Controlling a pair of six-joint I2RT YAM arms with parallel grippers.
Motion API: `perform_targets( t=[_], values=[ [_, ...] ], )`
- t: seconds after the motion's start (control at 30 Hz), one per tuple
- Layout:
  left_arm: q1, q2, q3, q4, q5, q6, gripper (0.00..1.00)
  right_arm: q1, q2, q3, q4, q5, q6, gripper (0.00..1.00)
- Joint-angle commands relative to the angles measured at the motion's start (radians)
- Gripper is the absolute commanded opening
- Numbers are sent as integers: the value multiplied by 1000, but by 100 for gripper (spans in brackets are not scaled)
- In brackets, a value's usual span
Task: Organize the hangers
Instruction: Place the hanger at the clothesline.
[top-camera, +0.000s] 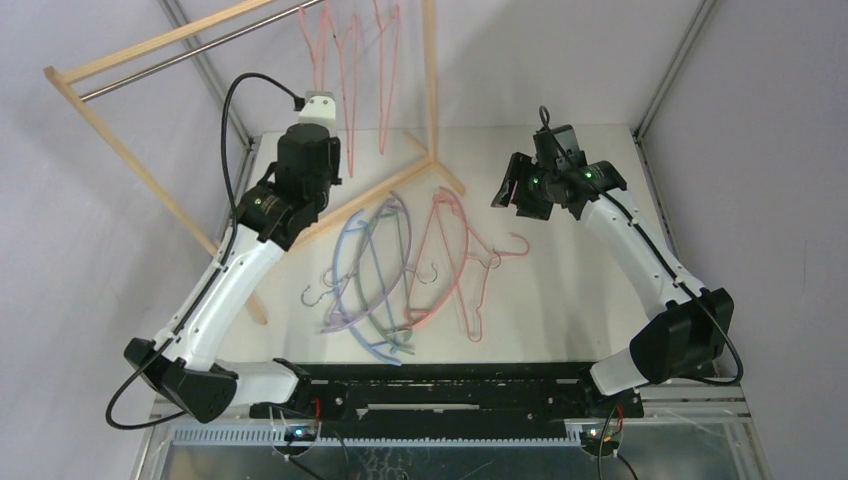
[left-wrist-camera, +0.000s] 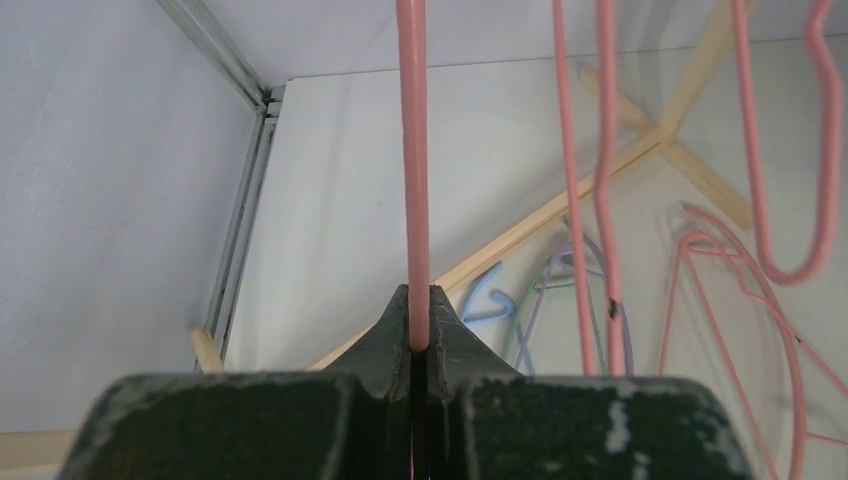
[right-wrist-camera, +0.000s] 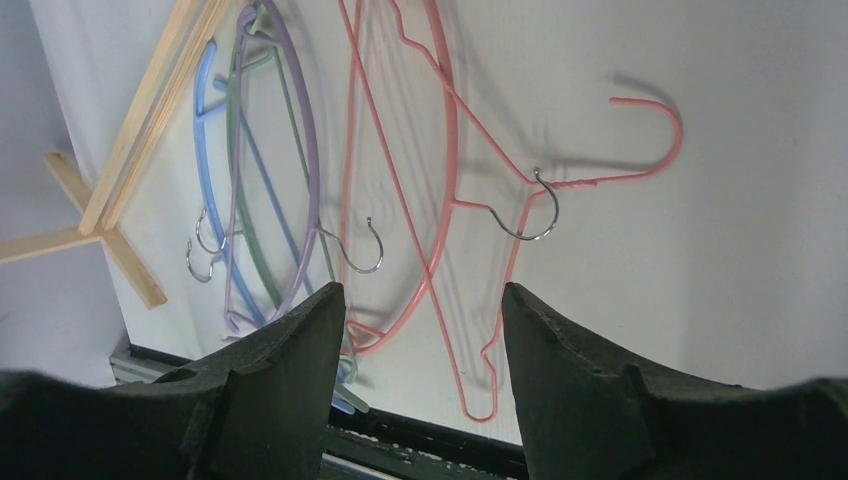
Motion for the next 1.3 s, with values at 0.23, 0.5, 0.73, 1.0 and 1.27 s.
perform_targets(
  t=[0.23,0.5,0.73,1.0,1.27],
  values=[
    [100,38,98,76,80,35,0,-7,-11,15,20,-23,-17,66],
    [111,96,102,70,143,20,0,-7,-7,29,9,-22,-23,66],
    [118,173,156,51,195,15,0,-12,-8,28,0,-24,-26,66],
    [120,269,291,-19,283,40,11,-16,-21,-3,-7,-19,-30,66],
    [120,233,223,13,250,21,86,-20,-34,-28,-13,-10,-38,68]
  ],
)
